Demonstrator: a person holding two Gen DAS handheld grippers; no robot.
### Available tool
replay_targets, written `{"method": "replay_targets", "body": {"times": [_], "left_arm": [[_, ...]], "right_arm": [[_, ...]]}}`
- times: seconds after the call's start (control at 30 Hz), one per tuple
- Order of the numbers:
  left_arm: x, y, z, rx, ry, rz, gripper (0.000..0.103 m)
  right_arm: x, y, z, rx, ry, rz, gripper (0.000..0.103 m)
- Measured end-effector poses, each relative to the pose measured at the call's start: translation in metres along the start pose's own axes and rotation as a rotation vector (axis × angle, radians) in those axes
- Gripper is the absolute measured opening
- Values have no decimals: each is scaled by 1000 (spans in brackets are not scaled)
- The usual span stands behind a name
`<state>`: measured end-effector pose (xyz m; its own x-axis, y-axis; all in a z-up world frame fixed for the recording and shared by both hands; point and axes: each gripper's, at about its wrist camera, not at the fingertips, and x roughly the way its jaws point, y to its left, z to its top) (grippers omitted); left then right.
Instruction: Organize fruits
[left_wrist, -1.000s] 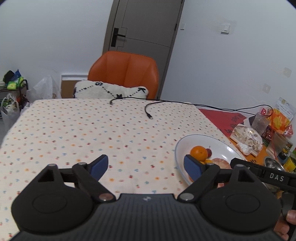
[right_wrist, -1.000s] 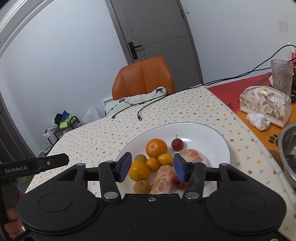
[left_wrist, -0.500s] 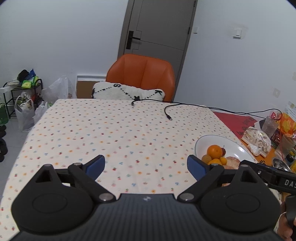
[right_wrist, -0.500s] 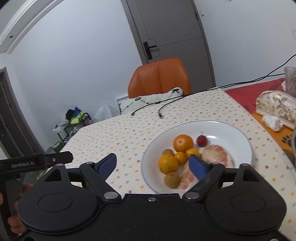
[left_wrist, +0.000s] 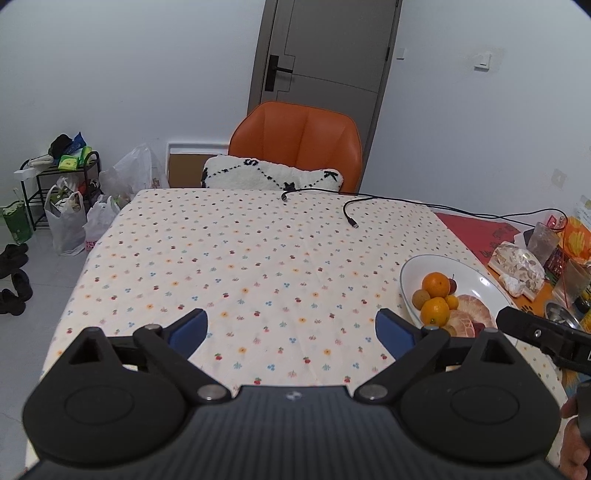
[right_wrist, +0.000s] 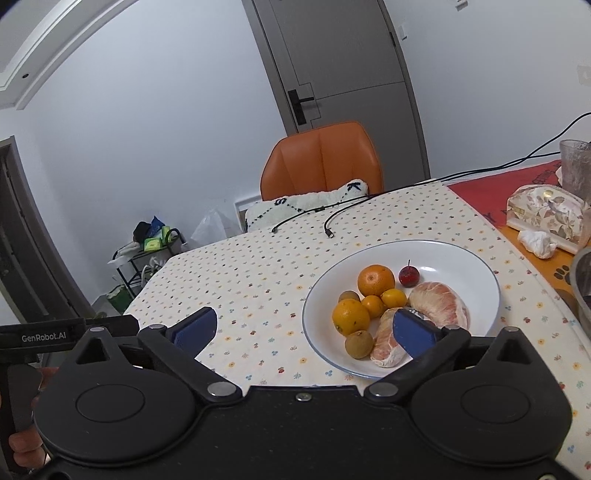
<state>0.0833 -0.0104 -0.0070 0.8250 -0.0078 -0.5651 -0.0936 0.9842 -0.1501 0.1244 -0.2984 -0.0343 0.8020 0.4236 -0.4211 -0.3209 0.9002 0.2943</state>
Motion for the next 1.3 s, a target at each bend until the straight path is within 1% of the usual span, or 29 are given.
{"method": "replay_targets", "body": {"times": [0.17,0.37,0.43,0.53,0.67,0.8,0.97,1.1,1.3], "left_arm": [[-16,-2,-1,17,-11,13,97],[-31,-5,-5,21,-25,3,97],[-35,-5,-6,25,-22,9,97],[-41,-4,-9,28,-7,6,101],[-49,-2,-13,40,5,4,103],[-57,1,-18,45,18,8,103],[-70,7,-21,50,8,-3,103],[-81,9,-23,67,3,-6,103],[-94,12,-30,82,-6,-6,103]], "right_arm": [[-14,9,0,-30,-10,-7,103],[-29,15,-5,-56,-2,-17,103],[-34,16,-6,-57,-4,-24,103],[-40,17,-6,-69,11,-33,103],[-50,17,-8,-64,27,-14,103],[-59,17,-14,-75,38,-22,103],[-66,18,-18,-48,64,6,103],[-71,24,-22,-62,77,-1,103],[-83,34,-27,-92,68,11,103]]}}
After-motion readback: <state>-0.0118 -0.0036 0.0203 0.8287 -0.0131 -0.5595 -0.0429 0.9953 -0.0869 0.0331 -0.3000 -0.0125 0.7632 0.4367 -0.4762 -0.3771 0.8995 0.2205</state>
